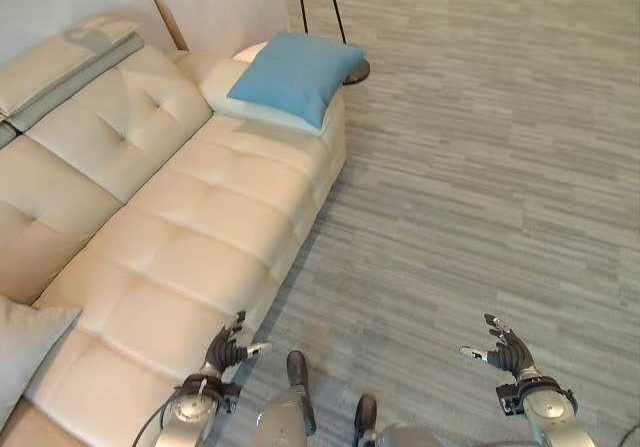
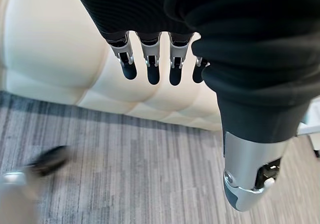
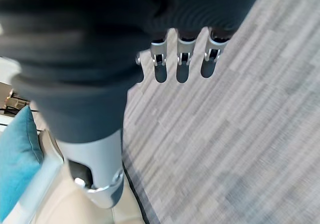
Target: Pick up all the scattered cushions and arrange them neatly on the sofa.
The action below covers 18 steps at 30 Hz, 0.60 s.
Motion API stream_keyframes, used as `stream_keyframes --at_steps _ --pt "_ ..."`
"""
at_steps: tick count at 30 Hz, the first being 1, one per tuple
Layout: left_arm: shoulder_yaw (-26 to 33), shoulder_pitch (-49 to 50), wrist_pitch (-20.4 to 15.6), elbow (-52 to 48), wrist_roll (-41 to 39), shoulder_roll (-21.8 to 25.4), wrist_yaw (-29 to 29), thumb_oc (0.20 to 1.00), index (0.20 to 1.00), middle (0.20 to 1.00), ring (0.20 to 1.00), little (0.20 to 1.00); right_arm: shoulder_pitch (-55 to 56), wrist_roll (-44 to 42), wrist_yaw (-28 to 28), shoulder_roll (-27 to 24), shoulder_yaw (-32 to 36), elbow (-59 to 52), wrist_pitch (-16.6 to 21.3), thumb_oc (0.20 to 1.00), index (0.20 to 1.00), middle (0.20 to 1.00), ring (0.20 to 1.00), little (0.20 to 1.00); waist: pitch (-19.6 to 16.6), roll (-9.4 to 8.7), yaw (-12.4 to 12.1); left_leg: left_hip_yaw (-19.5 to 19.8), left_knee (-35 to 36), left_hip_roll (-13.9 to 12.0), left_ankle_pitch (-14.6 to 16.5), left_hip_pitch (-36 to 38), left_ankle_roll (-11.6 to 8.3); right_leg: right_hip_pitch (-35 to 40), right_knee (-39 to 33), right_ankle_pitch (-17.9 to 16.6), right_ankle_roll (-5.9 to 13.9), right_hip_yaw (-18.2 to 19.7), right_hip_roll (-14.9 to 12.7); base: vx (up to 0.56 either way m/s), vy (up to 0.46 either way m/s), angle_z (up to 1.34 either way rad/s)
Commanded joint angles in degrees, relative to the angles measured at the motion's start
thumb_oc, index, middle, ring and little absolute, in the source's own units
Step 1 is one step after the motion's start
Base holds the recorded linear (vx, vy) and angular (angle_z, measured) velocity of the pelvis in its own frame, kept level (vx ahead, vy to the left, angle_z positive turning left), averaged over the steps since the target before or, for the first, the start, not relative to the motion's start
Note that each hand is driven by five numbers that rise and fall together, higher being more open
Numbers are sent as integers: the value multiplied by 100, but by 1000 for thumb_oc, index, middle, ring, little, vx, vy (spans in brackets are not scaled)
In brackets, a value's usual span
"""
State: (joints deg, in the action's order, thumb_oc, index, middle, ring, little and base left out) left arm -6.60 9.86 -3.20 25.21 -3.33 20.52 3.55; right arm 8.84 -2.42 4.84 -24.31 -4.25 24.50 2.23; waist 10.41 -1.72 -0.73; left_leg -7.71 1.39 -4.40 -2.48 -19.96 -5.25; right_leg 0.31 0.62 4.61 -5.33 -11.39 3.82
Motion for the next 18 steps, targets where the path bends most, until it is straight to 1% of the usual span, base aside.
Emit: stream_keyframes --at_steps 1,2,3,4,5,6,7,8,9,10,11,12,13,14,15,16,17,18 --pt "120 -20 -164 -431 247 345 60 1000 1000 1000 1000 1000 -112 -133 67 -183 133 -283 203 1000 1000 1000 1000 1000 20 -45 -137 -57 -171 103 -350 -291 156 605 597 834 848 590 -369 407 65 -68" --pt "153 2 -161 -444 275 372 62 1000 1000 1000 1000 1000 -128 -132 57 -174 121 -288 202 1000 1000 1000 1000 1000 -4 -69 -197 -79 -218 109 -410 -356 158 725 641 902 857 732 -364 811 157 -71" --pt "241 106 -144 -461 302 398 28 1000 1000 1000 1000 1000 -51 -108 -52 -124 128 -399 210 1000 1000 1000 1000 1000 -120 -86 -280 91 -327 140 -566 -255 237 952 727 1022 895 925 -368 816 174 -63" --pt "238 102 -125 -415 283 395 10 1000 1000 1000 1000 1000 -59 -97 -84 -97 111 -394 208 1000 1000 1000 1000 1000 -154 -157 -282 155 -500 217 -639 -269 267 959 893 956 941 973 -440 778 182 -72" --pt "234 63 -128 -337 262 405 26 1000 1000 1000 1000 1000 -104 -78 -68 -95 92 -373 216 1000 1000 1000 1000 1000 -180 -244 -303 176 -754 289 -577 -323 324 938 1076 756 1051 1010 -535 509 140 -74" --pt "214 38 -126 -281 255 403 26 1000 1000 1000 1000 1000 -139 -69 -97 -38 66 -375 207 1000 1000 1000 1000 1000 -178 -288 -331 140 -900 338 -470 -266 394 796 1414 414 1187 1109 -602 477 144 -74" --pt "199 6 -135 -250 257 443 24 1000 1000 1000 1000 1000 -191 -82 -115 -1 23 -391 247 1000 1000 1000 1000 1000 -144 -367 -297 69 -988 414 -321 -155 473 619 1963 -89 1337 1205 -706 405 135 -79" --pt "196 -22 -127 -240 223 469 34 1000 1000 1000 1000 1000 -278 -73 -106 16 -23 -416 250 1000 1000 1000 1000 1000 -111 -381 -287 4 -1042 417 -162 -34 563 360 2420 -519 1459 1216 -810 379 127 -63" --pt "199 -26 -136 -244 213 493 65 1000 1000 1000 1000 1000 -340 -59 -92 36 -83 -437 281 1000 1000 1000 1000 1000 -79 -348 -284 -91 -1026 376 -44 97 638 69 2783 -848 1532 1159 -893 212 80 -59" --pt "200 -28 -137 -242 213 491 65 1000 1000 1000 1000 1000 -343 -59 -91 35 -83 -436 281 1000 1000 1000 1000 1000 -91 -333 -301 -98 -1016 352 -57 84 636 46 2776 -869 1528 1174 -871 367 154 -52" --pt "176 -59 -142 -246 180 502 101 1000 1000 1000 1000 1000 -454 -36 -108 73 -177 -504 270 1000 1000 1000 1000 1000 2 -210 -212 -197 -879 274 164 557 728 -588 3079 -787 1402 972 -946 432 176 -83" --pt "176 -60 -163 -239 171 487 134 1000 1000 1000 1000 1000 -514 -27 -108 50 -230 -505 282 1000 1000 1000 1000 1000 71 -116 -135 -195 -722 277 291 879 761 -1032 3006 -480 1298 864 -868 597 205 -81" --pt "167 -56 -165 -234 172 470 122 1000 1000 1000 1000 1000 -486 -46 -127 39 -209 -548 266 1000 1000 1000 1000 1000 112 -81 -44 -172 -656 301 373 1081 757 -1211 2790 -280 1271 796 -812 335 91 -64" --pt "167 -58 -165 -234 172 468 122 1000 1000 1000 1000 1000 -486 -46 -128 37 -208 -550 265 1000 1000 1000 1000 1000 107 -70 -44 -170 -648 289 360 1075 753 -1212 2771 -299 1265 790 -799 444 29 -44" --pt "173 -64 -183 -237 172 457 121 1000 1000 1000 1000 1000 -477 -72 -109 -21 -175 -543 258 1000 1000 1000 1000 1000 254 -28 101 -151 -541 350 543 1468 741 -1639 2177 -172 1264 723 -696 282 -1 -29" --pt "174 -67 -184 -235 173 455 121 1000 1000 1000 1000 1000 -480 -72 -108 -22 -175 -542 258 1000 1000 1000 1000 1000 251 -20 99 -152 -533 341 531 1464 739 -1635 2149 -196 1260 721 -685 631 -69 -18" --pt "207 -92 -196 -209 222 430 119 1000 1000 1000 1000 1000 -432 -37 -91 -23 -147 -495 224 1000 1000 1000 1000 1000 277 -7 238 -99 -364 402 739 1836 655 -1888 1182 -327 1336 605 -755 337 -72 2" --pt "209 -93 -196 -209 223 431 119 1000 1000 1000 1000 1000 -434 -37 -91 -22 -148 -495 223 1000 1000 1000 1000 1000 272 -8 242 -98 -359 402 723 1825 654 -1884 1149 -356 1333 602 -754 721 -176 4"
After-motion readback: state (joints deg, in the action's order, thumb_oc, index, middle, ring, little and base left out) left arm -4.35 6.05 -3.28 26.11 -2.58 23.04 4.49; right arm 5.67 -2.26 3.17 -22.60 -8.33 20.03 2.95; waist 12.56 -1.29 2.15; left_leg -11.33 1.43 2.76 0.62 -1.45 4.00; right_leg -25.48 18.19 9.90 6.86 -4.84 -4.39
